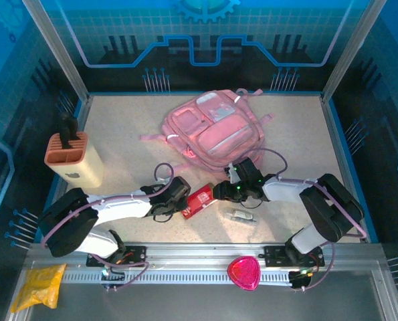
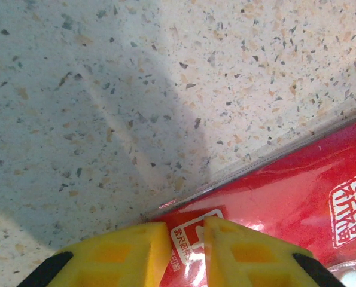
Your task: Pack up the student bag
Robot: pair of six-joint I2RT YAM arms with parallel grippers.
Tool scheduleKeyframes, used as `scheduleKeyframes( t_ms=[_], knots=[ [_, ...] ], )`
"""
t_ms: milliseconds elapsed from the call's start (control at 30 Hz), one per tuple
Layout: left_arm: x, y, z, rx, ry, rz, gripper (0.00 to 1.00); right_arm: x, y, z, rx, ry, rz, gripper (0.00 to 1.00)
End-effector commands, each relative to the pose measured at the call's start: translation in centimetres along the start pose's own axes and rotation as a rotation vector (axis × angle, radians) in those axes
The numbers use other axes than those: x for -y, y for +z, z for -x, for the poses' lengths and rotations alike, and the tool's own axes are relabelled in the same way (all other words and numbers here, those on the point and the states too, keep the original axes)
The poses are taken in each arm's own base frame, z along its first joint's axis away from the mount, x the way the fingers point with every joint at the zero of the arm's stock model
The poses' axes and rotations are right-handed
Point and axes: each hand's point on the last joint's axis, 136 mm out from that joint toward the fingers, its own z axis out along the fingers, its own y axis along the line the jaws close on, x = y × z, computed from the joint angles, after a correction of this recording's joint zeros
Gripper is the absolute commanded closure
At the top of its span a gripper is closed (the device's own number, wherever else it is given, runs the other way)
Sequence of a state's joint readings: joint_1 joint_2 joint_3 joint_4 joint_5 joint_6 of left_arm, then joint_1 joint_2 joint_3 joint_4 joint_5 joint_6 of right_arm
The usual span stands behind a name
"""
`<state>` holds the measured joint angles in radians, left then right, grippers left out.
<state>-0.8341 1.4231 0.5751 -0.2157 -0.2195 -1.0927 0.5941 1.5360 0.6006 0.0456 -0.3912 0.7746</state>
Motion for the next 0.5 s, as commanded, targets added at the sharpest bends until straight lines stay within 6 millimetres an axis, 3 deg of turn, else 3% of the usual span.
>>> scheduleKeyframes(
  t_ms=[0, 467],
  knots=[
    [-5.2, 2.5, -2.4, -0.087, 0.027, 0.159, 0.74, -2.1, -0.4, 0.3, -0.003, 0.023, 0.115, 0.58],
    [-2.5, 2.2, -1.3, -0.082, 0.075, 0.116, 0.75, -2.4, -1.4, 1.7, 0.072, 0.053, 0.223, 0.93]
  ],
)
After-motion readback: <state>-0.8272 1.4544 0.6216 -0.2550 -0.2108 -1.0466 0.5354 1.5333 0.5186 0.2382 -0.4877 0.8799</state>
